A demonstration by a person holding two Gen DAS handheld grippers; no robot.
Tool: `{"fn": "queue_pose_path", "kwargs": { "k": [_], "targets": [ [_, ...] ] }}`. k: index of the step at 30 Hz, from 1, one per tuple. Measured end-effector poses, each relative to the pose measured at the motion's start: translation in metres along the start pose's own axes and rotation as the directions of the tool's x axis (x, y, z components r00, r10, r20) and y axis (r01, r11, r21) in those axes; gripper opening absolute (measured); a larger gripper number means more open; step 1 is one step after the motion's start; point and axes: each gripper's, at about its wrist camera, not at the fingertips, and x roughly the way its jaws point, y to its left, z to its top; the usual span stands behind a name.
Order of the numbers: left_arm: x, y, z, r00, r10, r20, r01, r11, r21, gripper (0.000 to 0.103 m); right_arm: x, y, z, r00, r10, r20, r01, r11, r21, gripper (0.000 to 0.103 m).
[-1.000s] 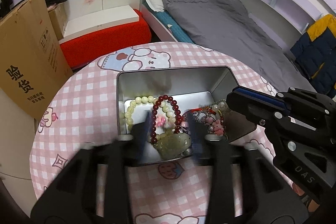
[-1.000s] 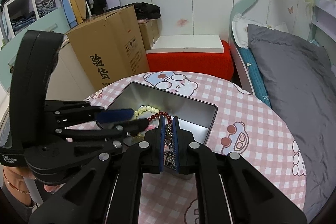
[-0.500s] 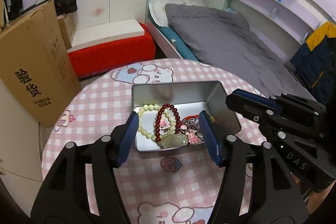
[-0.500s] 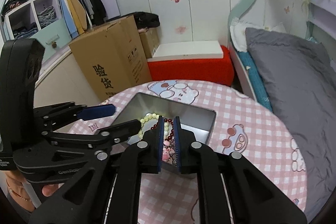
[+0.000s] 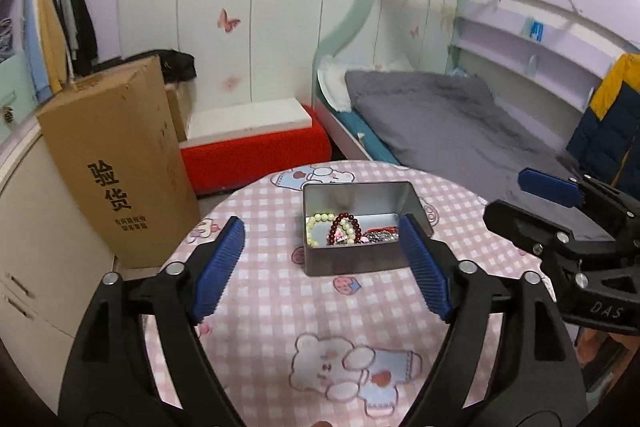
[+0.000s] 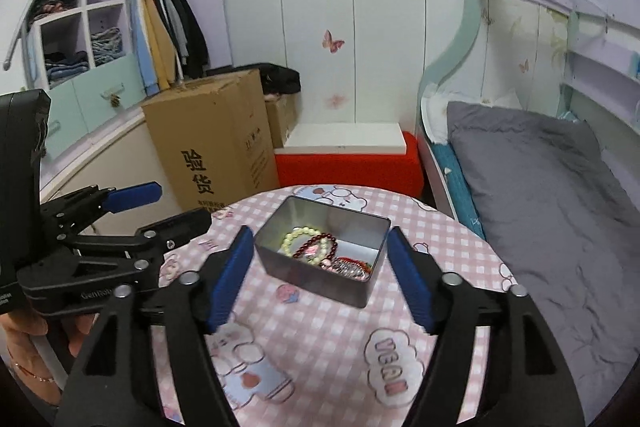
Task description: Organize jewelry
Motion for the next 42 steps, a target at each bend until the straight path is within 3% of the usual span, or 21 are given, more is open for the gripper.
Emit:
{"fn": "queue_pose_path", "kwargs": {
  "k": [7,13,19,24,28,32,42],
  "targets": [
    [-0.062,-0.008,-0.02,0.994,0.047,0.099,-0.048,0.999,0.005,0.087,-0.053,0.027,-0.014,0.994,-0.054,0.1,0.057,0.998,-0.029,0.083],
    [-0.107,-0.018,-0.038,0.987,0.07,0.145,-0.07,0.998,-0.005,0.09,-0.089,0.048,-0.032,0.982,-0.079,0.17,0.088,0.995,-0.045,0.085],
    [-0.153,-0.027,-0.058,0.967,0.107,0.232,-0.107,0.994,-0.015,0.091,-0.126,0.061,-0.055,0.967,-0.109,0.231,0.12,0.992,-0.035,0.09],
    [-0.189,-0.035,-0.076,0.953,0.094,0.286,-0.091,0.996,-0.025,0.092,-0.156,0.072,-0.071,0.95,-0.121,0.286,0.132,0.991,-0.02,0.092],
    [-0.205,-0.042,-0.088,0.948,0.101,0.303,-0.1,0.995,-0.019,0.093,-0.175,0.078,-0.079,0.939,-0.133,0.318,0.145,0.989,-0.014,0.093],
    [-0.227,-0.048,-0.101,0.926,0.127,0.355,-0.13,0.991,-0.015,0.093,-0.195,0.085,-0.089,0.928,-0.143,0.344,0.158,0.987,-0.015,0.094],
    [-0.261,-0.058,-0.119,0.897,0.152,0.415,-0.16,0.987,-0.016,0.093,-0.226,0.094,-0.11,0.896,-0.178,0.406,0.192,0.981,0.006,0.094]
  ]
}}
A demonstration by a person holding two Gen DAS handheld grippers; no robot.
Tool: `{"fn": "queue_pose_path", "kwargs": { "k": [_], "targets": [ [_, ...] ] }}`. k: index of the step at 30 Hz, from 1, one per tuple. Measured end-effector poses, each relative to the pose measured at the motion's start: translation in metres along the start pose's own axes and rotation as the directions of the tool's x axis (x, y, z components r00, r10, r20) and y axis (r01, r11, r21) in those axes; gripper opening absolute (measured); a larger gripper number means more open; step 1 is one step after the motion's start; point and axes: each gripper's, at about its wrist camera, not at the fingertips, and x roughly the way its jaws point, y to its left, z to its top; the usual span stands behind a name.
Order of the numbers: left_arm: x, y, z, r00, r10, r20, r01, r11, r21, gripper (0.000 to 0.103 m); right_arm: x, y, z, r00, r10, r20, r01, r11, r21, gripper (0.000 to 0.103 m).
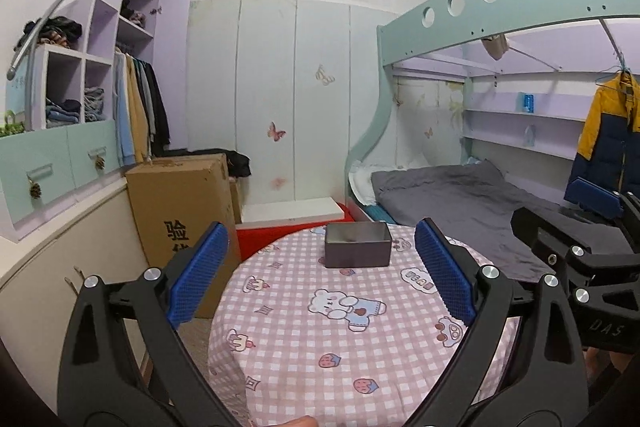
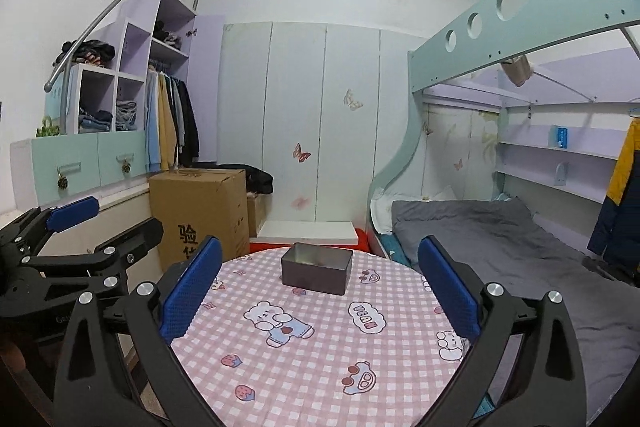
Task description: Organize jewelry
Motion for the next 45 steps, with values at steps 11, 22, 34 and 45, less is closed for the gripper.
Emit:
{"fn": "queue_pose_path", "kwargs": {
  "k": [11,22,34,45],
  "targets": [
    [-0.023,-0.001,-0.004,0.999,0.016,0.05,-0.016,1.0,0.007,0.093,-0.023,0.006,-0.006,0.998,-0.029,0.059,0.029,1.0,-0.005,0.094],
    [-0.032,-0.001,-0.003,0.997,0.024,0.071,-0.025,1.0,0.015,0.093,-0.034,0.007,-0.008,0.996,-0.033,0.078,0.034,0.999,-0.007,0.095],
    [-0.037,-0.003,-0.005,0.997,0.035,0.076,-0.037,0.999,0.019,0.093,-0.035,0.009,-0.008,0.996,-0.038,0.076,0.039,0.999,-0.01,0.095],
    [-0.038,0.0,-0.005,0.996,0.037,0.076,-0.039,0.999,0.017,0.093,-0.037,0.011,-0.008,0.996,-0.038,0.076,0.039,0.999,-0.013,0.095]
  ]
}}
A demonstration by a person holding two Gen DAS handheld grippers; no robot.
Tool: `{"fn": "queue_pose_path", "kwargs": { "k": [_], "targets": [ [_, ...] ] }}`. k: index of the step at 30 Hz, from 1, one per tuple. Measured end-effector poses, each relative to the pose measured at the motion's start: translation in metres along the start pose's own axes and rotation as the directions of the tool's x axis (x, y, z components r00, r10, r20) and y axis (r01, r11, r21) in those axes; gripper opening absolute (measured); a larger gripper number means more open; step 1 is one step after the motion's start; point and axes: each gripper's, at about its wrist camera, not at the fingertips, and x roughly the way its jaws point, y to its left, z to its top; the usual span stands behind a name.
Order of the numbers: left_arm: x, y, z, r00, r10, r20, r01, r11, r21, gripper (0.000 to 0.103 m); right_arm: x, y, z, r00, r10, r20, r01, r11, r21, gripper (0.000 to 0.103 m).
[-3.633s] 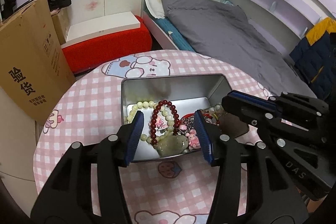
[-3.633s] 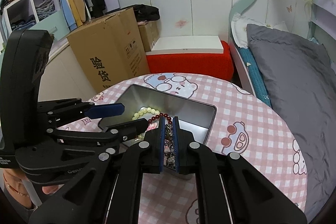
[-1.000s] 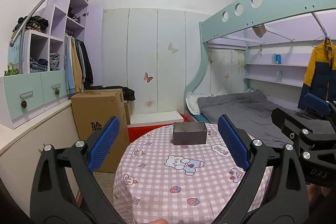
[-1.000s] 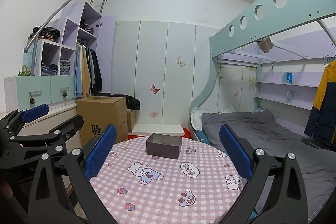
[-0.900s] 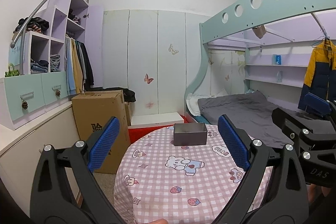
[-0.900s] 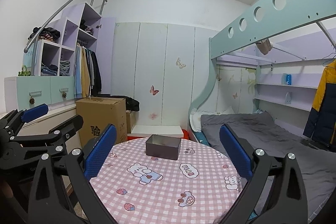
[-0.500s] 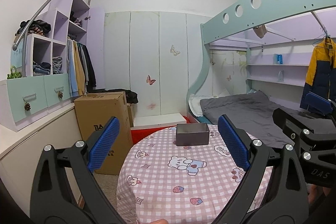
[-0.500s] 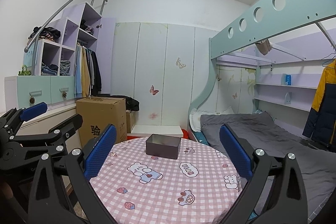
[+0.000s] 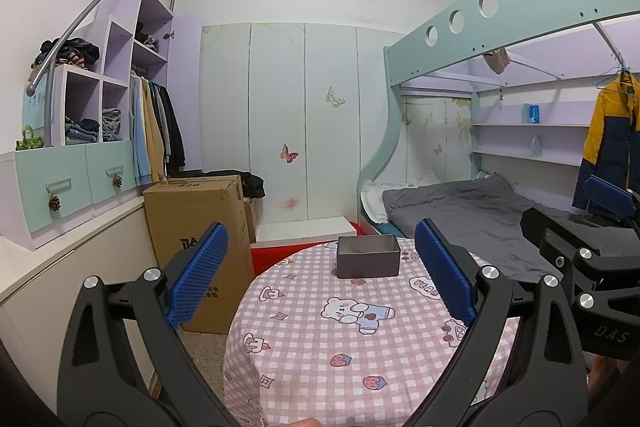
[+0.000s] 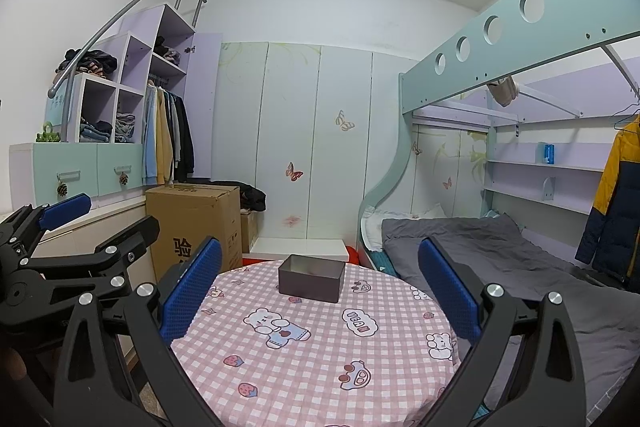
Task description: Organize jewelry
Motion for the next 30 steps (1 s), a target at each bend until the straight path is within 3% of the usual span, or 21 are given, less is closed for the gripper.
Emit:
{"fn": "queue_pose_path", "kwargs": {
  "k": [30],
  "targets": [
    [0.0012,0.0051,-0.002,1.0,0.006,0.001,-0.006,1.0,0.001,0.093,-0.002,-0.001,-0.001,1.0,0.0,-0.006,0.0,1.0,-0.003,0.095]
  ]
}}
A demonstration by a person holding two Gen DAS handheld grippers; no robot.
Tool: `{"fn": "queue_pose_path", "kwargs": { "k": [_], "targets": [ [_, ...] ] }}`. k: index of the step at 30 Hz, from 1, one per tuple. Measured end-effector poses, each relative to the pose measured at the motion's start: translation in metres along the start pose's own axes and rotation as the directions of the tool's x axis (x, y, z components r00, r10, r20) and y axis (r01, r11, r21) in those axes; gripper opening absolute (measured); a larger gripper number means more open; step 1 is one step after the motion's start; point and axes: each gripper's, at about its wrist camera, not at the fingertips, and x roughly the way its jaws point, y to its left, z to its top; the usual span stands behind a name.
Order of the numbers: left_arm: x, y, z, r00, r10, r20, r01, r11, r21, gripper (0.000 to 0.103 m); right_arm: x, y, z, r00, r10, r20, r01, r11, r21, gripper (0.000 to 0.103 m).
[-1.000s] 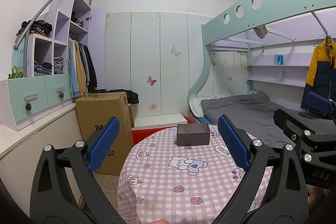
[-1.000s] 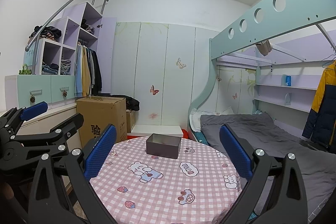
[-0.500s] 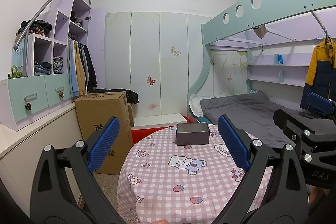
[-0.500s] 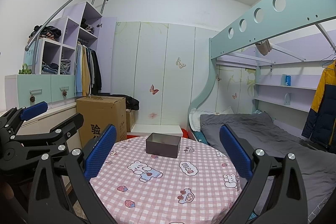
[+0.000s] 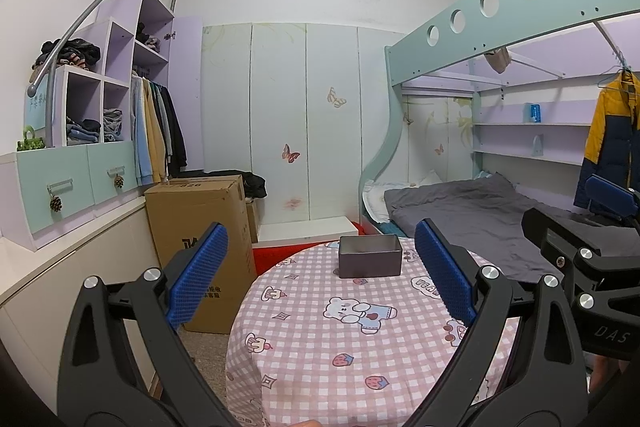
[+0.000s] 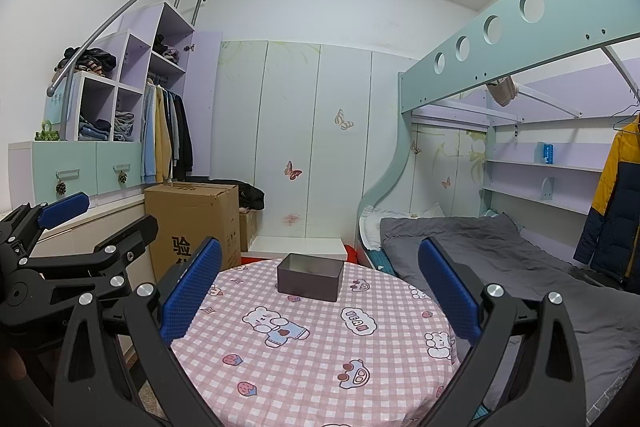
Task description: Organize jewelry
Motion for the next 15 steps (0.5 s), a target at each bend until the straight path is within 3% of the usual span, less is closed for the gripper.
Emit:
{"fn": "queue_pose_path", "kwargs": {
  "k": [15],
  "targets": [
    [0.002,0.0005,-0.0003,1.0,0.005,-0.002,-0.005,1.0,0.003,0.093,-0.0002,-0.0005,-0.0007,1.0,0.0,-0.004,0.0,1.0,0.004,0.095]
  ]
}}
